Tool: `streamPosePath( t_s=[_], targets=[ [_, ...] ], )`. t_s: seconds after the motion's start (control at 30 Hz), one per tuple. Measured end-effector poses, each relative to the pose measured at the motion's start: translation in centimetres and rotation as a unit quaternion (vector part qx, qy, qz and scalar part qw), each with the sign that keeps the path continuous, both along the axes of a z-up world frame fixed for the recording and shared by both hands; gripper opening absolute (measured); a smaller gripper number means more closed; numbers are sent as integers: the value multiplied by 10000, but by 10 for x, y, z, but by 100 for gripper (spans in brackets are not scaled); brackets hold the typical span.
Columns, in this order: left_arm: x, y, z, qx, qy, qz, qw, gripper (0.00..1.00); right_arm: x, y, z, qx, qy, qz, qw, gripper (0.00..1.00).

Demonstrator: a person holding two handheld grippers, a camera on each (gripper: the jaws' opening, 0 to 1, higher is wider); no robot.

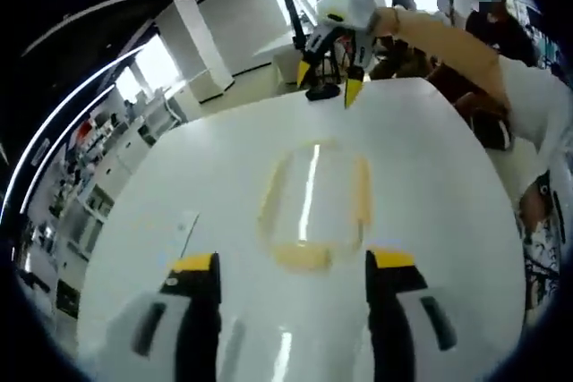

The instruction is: Snap each plastic latch of the storage box into its locked position after aligning the lid with the box until every specified latch is closed and the lid sits flush.

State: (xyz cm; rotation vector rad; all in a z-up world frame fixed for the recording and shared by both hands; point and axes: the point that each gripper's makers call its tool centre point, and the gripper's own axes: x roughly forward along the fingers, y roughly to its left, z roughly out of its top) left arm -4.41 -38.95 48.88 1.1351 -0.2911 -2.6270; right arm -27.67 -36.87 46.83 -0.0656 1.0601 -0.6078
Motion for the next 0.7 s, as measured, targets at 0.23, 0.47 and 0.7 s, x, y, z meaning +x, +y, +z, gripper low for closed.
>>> streamPosePath(
  t_s=[0.23,0.47,0.7],
  targets=[
    [-10,-17,-42,439,-464,18,9980,61,-8,-7,-37,693,360,373,9963,57],
    [-5,-20,-75,740,-937,78,9928,62,-10,-21,-64,1003,395,521,9928,60],
    [-8,-22,-96,843,-1155,21,9897,61,-6,-24,-80,1244,375,734,9888,60]
  ],
)
